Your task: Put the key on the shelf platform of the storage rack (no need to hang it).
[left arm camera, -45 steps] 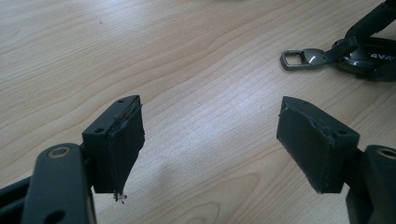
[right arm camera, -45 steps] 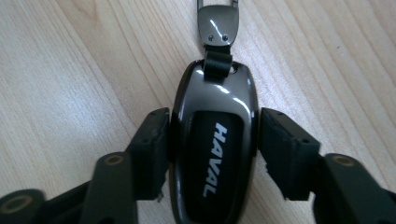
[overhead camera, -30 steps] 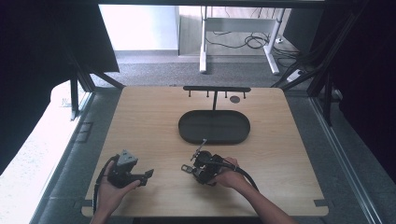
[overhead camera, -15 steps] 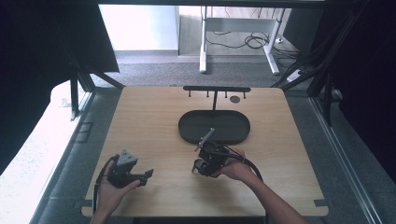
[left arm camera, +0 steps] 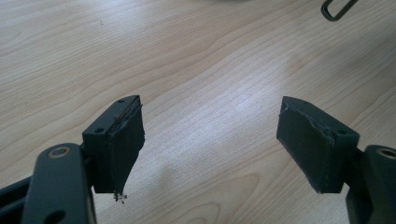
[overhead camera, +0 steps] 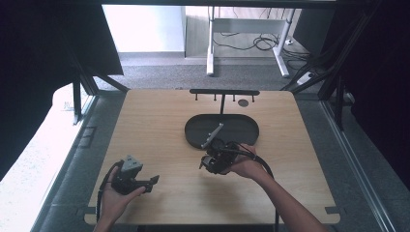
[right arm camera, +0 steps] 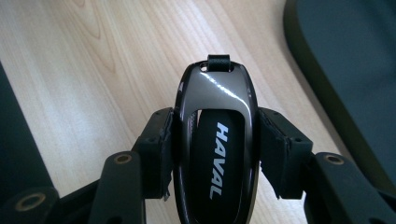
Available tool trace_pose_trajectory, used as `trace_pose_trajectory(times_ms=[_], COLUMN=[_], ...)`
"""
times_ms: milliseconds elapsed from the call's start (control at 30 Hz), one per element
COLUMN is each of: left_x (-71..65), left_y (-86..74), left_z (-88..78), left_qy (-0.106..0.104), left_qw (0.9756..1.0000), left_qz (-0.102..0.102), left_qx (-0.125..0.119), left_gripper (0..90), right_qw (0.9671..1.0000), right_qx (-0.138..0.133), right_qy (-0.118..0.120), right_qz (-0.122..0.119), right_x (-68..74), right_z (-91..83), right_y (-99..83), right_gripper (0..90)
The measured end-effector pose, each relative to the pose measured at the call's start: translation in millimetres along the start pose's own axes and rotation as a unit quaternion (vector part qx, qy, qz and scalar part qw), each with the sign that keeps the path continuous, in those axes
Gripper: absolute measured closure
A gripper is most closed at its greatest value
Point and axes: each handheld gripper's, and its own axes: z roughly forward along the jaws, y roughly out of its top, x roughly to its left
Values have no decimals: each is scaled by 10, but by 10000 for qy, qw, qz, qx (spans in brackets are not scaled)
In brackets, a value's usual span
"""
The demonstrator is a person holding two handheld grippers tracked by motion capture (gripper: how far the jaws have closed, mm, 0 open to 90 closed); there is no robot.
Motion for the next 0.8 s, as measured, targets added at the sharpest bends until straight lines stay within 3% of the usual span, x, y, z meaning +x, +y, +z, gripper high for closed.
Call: trace_pose_trajectory(times_ms=[333, 800], left_x=[26, 55], left_y=[-4, -17], left_z=[-6, -5], left_qy=[5, 33], left_qw=[10000, 10000], left_qz=[-3, -83], left_qx=[0, 5], left_gripper=[235, 234], right_qw=[9998, 9995], right_qx=[-140, -170], right_qy=[-139, -231], right_qz=[67, 157], right_x=[-173, -385], right_z=[-131, -104], right_y=[59, 91], right_gripper=[499, 499])
